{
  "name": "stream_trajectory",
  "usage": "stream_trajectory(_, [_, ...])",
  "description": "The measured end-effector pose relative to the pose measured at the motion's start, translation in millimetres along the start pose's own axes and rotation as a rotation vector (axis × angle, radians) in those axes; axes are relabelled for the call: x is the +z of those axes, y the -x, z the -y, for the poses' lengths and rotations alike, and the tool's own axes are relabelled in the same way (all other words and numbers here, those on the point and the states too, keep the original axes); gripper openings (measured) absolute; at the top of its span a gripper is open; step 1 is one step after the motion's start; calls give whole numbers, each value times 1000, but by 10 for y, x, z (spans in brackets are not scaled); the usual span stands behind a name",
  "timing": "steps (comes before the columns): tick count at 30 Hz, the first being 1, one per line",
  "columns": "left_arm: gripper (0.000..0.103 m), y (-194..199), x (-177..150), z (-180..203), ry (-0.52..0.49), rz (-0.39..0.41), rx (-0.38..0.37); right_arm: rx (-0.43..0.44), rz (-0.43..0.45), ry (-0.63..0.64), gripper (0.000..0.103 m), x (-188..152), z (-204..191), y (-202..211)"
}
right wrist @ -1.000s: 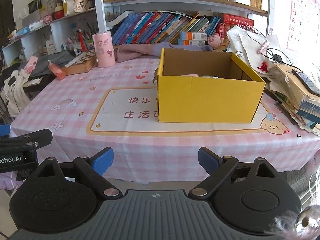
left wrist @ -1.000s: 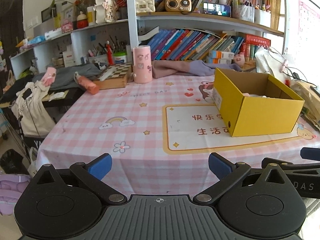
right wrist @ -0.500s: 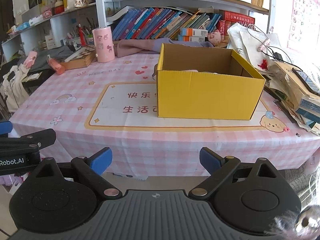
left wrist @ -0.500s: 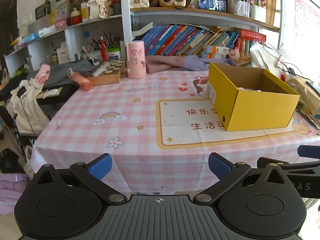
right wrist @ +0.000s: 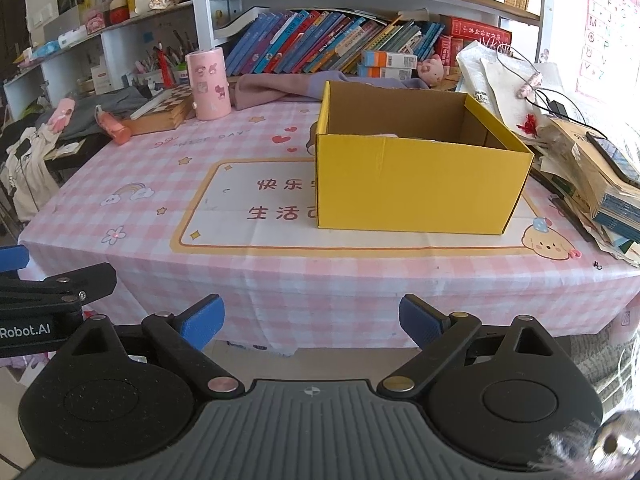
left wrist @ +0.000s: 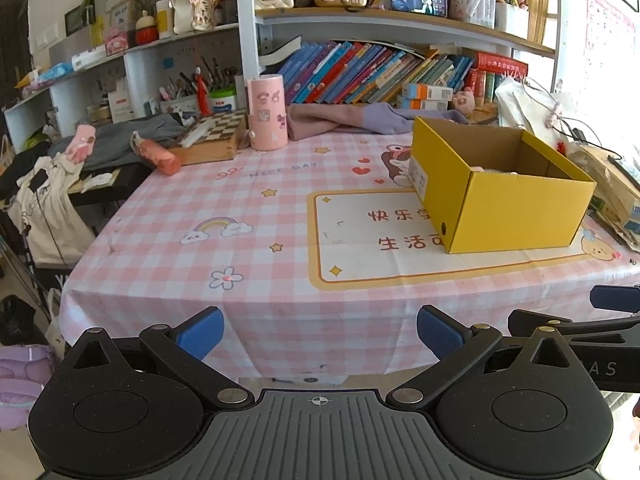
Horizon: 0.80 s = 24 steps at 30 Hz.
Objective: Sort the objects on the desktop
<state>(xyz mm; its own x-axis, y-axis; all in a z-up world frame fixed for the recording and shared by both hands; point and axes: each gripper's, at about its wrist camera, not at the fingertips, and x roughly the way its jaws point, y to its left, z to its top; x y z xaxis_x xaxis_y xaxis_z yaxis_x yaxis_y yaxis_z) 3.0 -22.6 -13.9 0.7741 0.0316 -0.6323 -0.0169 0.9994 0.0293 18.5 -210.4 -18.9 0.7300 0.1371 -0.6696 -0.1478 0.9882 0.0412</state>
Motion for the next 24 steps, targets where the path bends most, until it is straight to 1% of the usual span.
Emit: stream_trajectory(24, [103, -53, 39, -8, 6, -12, -15, -5, -2, -3, 95, 20, -7, -5])
